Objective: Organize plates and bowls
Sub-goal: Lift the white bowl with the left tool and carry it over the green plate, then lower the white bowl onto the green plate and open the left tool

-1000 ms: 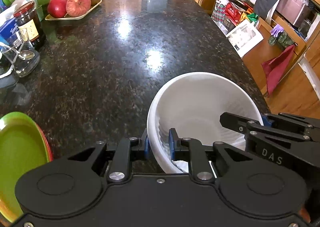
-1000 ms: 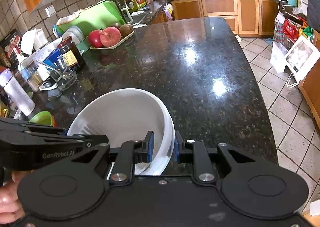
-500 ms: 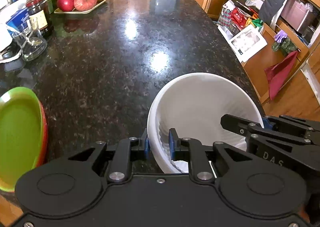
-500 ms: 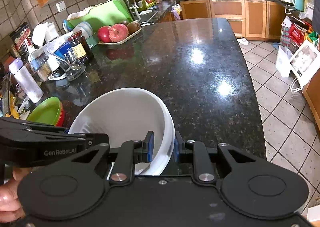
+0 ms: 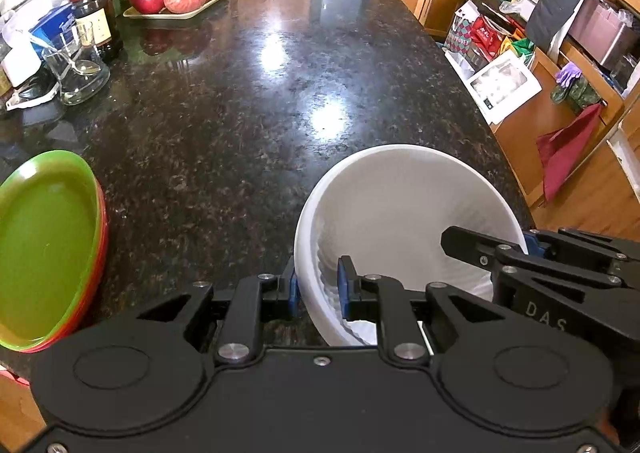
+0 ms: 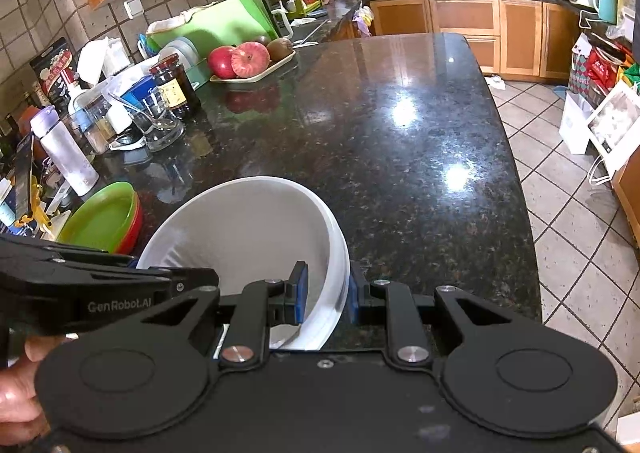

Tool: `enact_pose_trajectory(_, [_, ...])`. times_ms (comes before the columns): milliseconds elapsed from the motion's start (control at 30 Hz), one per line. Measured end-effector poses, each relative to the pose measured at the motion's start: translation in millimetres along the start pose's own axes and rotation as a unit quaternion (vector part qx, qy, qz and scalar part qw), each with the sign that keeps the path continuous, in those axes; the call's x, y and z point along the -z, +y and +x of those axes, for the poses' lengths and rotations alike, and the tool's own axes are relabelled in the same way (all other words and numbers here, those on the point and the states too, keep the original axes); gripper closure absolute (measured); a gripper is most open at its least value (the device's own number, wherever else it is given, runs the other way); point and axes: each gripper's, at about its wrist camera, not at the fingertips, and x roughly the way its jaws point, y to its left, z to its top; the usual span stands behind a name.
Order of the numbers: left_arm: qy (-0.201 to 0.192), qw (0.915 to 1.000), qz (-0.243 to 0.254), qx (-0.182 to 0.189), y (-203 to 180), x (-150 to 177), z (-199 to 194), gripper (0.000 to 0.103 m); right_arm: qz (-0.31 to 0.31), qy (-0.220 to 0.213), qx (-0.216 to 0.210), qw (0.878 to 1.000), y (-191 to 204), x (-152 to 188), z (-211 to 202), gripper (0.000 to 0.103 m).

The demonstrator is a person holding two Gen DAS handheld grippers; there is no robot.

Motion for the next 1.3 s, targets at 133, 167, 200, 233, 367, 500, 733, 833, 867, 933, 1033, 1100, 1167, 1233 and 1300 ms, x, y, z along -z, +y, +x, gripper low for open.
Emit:
enact_pose_trajectory(133, [-0.005,1.0,-0.005,-0.001,12,4,-8,0.079,-0.009,-0.003,-0.004,1.0,15,-1,1,0.081])
enact_pose_trajectory(167, [-0.007,1.0,-0.006,-0.002,15,4,-11,0.079,-0.013,-0.004,-0.006,1.0,21,-2,2,0.081])
enact_pose_trajectory(200, [-0.009,0.9999,-0.008,-0.003,19,5,-14,0.079,-0.017,-0.005,-0.008,1.0,26,-3,3,0.081])
enact_pose_trajectory(233, [-0.011,0.9999,-0.01,-0.004,23,5,-16,0.079,-0.021,-0.006,-0.01,1.0,32,-4,4,0.081])
enact_pose_trajectory(367, [-0.019,0.9995,-0.024,-0.01,48,7,-28,0.079,-0.036,-0.011,-0.022,0.999,60,-10,8,0.081])
enact_pose_trajectory(500, [-0.034,0.9985,-0.034,-0.026,75,8,-43,0.079,-0.053,-0.014,-0.036,0.998,92,-18,17,0.081])
enact_pose_trajectory(733, [-0.048,0.9961,-0.05,-0.054,125,12,-64,0.079,-0.074,-0.013,-0.057,0.996,153,-26,35,0.081])
enact_pose_trajectory(833, [-0.05,0.9951,-0.055,-0.064,143,14,-69,0.079,-0.078,-0.01,-0.062,0.995,175,-28,46,0.081])
enact_pose_trajectory(867, [-0.05,0.9949,-0.056,-0.066,149,15,-70,0.079,-0.079,-0.008,-0.064,0.995,182,-28,49,0.081])
enact_pose_trajectory(933, [-0.05,0.9945,-0.059,-0.071,161,16,-72,0.078,-0.079,-0.004,-0.068,0.995,195,-29,55,0.081])
enact_pose_trajectory(1033, [-0.047,0.9943,-0.061,-0.074,179,16,-73,0.078,-0.08,0.0,-0.067,0.995,211,-30,65,0.081])
enact_pose_trajectory(1100, [-0.044,0.9944,-0.061,-0.074,187,16,-72,0.078,-0.08,0.002,-0.065,0.995,219,-31,71,0.081])
enact_pose_trajectory(1167, [-0.042,0.9946,-0.06,-0.073,197,15,-70,0.078,-0.08,0.003,-0.062,0.995,226,-31,76,0.081])
enact_pose_trajectory(1233, [-0.04,0.995,-0.058,-0.071,204,14,-68,0.078,-0.077,0.005,-0.058,0.995,232,-31,81,0.081])
enact_pose_trajectory(1300, [-0.038,0.9954,-0.056,-0.068,215,12,-65,0.078,-0.074,0.007,-0.054,0.996,236,-31,84,0.081])
